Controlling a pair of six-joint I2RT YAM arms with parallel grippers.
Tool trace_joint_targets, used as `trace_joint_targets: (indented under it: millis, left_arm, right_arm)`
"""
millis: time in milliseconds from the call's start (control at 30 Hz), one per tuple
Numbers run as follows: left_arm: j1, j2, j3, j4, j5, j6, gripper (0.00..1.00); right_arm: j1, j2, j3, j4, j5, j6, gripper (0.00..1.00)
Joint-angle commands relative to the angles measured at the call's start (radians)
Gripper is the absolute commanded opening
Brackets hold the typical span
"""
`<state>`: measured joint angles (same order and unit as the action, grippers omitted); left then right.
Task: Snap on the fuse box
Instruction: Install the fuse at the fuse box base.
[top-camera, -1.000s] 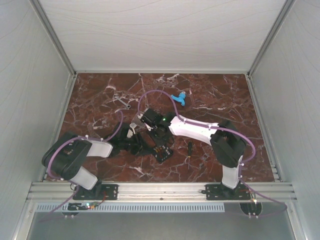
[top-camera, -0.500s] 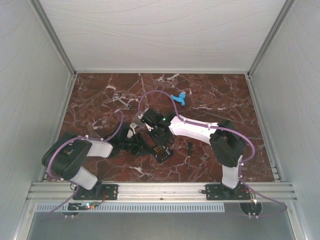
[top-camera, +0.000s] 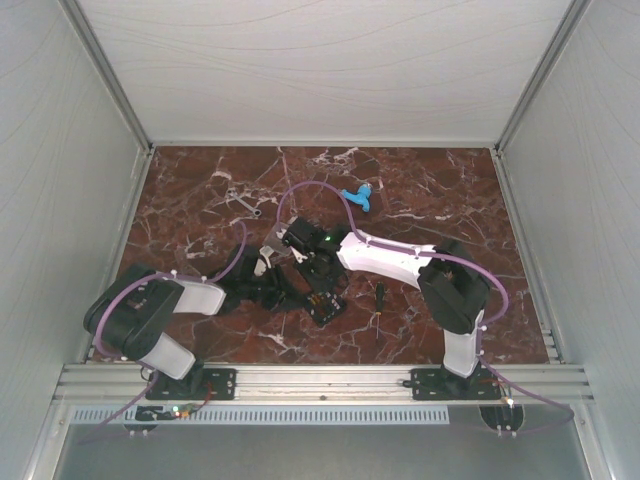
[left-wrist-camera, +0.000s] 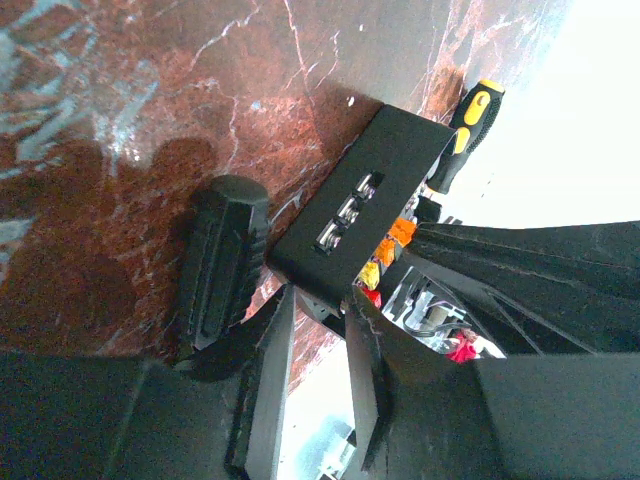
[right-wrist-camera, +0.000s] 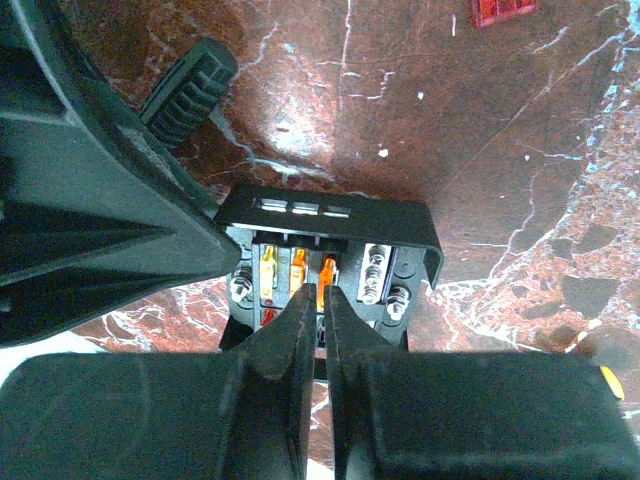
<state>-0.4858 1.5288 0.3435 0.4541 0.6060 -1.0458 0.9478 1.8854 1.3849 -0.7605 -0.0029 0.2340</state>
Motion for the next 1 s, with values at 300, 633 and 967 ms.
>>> trace_joint_targets:
  millis: [300,633,967]
  left_arm:
    - [-0.004,0.008,0.038,0.02,0.004,0.012,0.27]
    - [-0.004,0.007,0.035,0.02,0.003,0.011,0.27]
    - [-0.004,0.005,0.035,0.021,0.003,0.012,0.27]
  right_arm:
    - [-0.003,0.093,-0.023,-0.077,0.02,0.012,0.0]
    - [0.004,0.161,-0.011,-0.047,-0.032,0.001,0.0]
    - [-0.017,0.248,-0.044,-0.041,0.005,0.024,0.0]
